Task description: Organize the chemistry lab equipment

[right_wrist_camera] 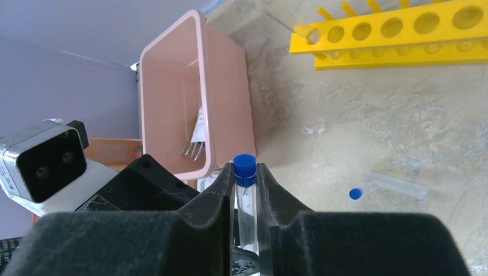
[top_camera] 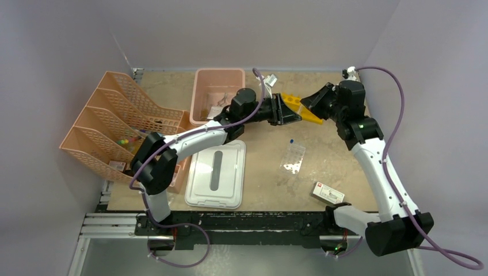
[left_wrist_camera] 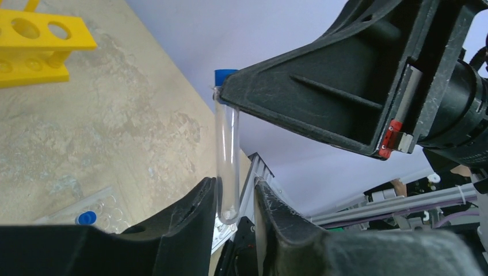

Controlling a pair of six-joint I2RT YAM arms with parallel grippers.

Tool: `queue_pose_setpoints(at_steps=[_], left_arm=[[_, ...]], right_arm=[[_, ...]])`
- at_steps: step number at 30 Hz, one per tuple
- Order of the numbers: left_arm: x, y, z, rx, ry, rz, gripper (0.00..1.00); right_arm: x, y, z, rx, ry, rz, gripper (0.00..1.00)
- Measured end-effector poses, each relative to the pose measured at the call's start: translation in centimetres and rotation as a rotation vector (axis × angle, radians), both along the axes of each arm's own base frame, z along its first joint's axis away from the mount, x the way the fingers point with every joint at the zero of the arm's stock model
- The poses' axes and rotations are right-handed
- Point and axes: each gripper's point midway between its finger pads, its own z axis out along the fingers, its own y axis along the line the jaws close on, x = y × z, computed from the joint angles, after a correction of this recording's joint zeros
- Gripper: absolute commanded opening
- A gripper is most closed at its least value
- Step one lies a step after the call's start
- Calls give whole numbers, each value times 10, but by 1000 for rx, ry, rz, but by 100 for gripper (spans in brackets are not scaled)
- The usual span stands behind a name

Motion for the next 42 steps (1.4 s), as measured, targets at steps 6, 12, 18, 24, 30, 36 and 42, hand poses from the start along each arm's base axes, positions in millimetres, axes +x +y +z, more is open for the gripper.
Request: queue_pose_setpoints(at_steps=[6,12,18,24,30,36,42], left_arm=[[-2,-1,0,-2,3,-14,0],[-5,1,-2,13,-29,-52,0],[-9,21,-25,196,-186,-78,0],[-6,61,-38,390,-352,-100,0],[-2,92,-42,471,-422,-138,0],[-12,98,-42,469,-447,-203,0],[-15,98,-38,438,-450,-232,0]], right_arm=[[-1,5,1,23,3,20,21],[-3,14,-5,47,32,64,46],[-5,37,-27,91,168,183,45],[-17,50,-31,144,236,271,46],[-25,62,-14,192,222,358,46],[-29,75,-21,238,271,454,48],[-30,83,-30,271,317,505,41]])
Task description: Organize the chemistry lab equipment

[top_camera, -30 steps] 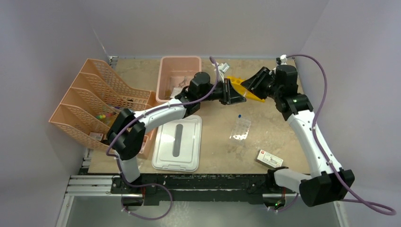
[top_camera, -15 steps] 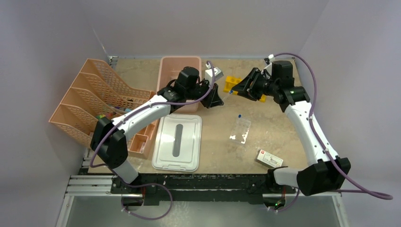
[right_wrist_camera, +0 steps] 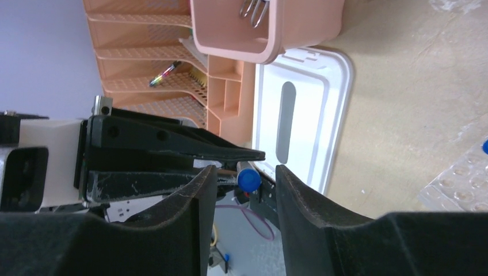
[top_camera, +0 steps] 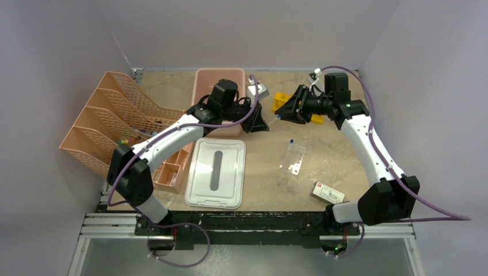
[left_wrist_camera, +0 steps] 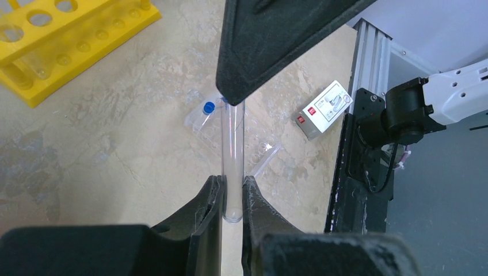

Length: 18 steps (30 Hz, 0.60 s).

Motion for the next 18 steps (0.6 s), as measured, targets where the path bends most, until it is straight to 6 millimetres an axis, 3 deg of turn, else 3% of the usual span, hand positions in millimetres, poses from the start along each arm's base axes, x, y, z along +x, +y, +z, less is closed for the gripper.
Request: queue_pose_setpoints(at_steps=[4,12,18], left_arm=[[1,2,2,-10,0,-4,0],[0,1,5,-23,0,-20,0],[-1,1,6,-28,-1,-29,0]], right_arm=[[-4,4,2,27,4,30,34],[-8,8,2,65,3,52,30],[-7,8,1,67,5,47,16]])
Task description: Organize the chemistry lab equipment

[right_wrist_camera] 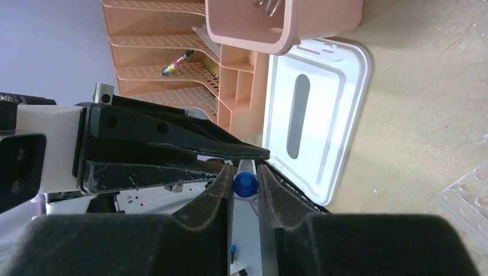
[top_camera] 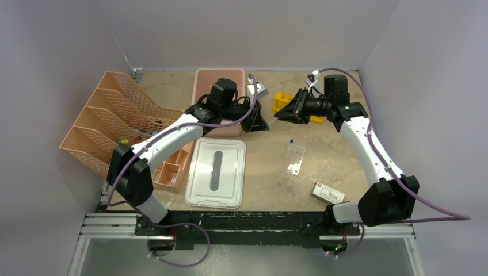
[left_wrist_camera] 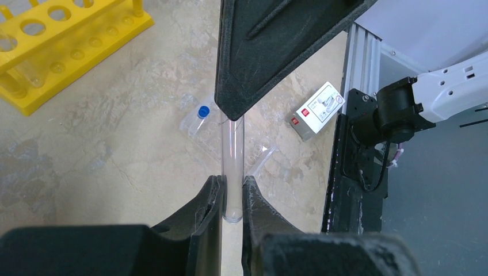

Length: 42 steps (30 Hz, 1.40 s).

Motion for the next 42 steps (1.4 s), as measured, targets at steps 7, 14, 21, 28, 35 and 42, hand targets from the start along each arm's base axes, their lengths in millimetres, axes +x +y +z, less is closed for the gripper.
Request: queue_pose_setpoints(at_steps=[7,14,21,28,35,42], left_arm=[[4,2,0,9,-12,28,49],[21,13,7,32,-56,148,58],[32,23,15,26,-77,247,58],[55,35,15,39,-68,402,58],[82,59,13,55,-51,598,55],[77,77,69,-75,-118,679,56]], right_arm=[[2,-2,-2,-20,-6,-13,10],[21,-50,-16,-337,-149,-172,11],[10,-111,-11,-657,-337,-334,10],[-4,-101,-45,-888,-332,-334,8],[-21,-102,-78,-1023,-267,-408,8],[-39,-73,-96,-1082,-322,-418,7]])
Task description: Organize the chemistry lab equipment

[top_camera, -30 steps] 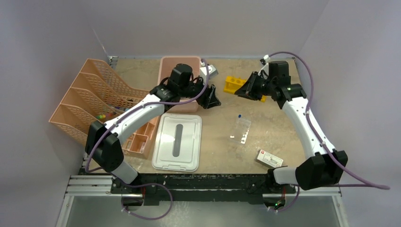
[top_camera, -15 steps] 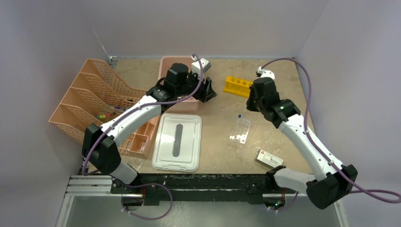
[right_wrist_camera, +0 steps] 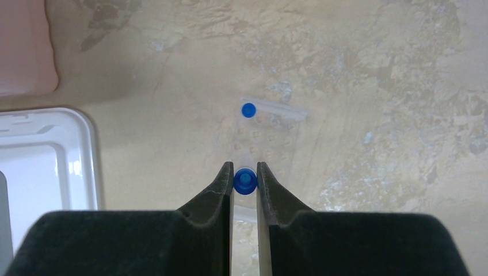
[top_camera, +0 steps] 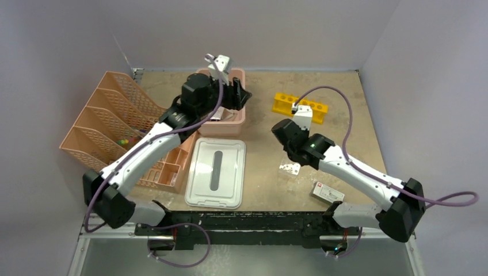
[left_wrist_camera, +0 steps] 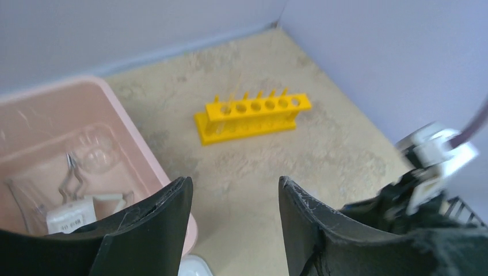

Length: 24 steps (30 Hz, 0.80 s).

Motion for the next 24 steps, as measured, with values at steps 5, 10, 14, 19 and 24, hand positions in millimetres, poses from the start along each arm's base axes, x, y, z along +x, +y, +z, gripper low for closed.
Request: queue_pose_setpoints(at_steps=[5,10,14,19,24], left_arm=[[-17,24,77,-119,-174,60,55],[-19,41,98,-146,-222,132,55],[-14,45,87,-125,-203,166,56],[-10,45,76,-103,-178,178,55],[-6,44,69,-89,-163,183,55]], right_arm=[[3,17,-16,-28,-17,-22,7],[3,14,-42,-51,-17,-65,7],[3,10,-54,-57,-27,-87,7],[11,12,-57,-49,-69,-105,8],[17,16,-60,-35,-96,-111,8]])
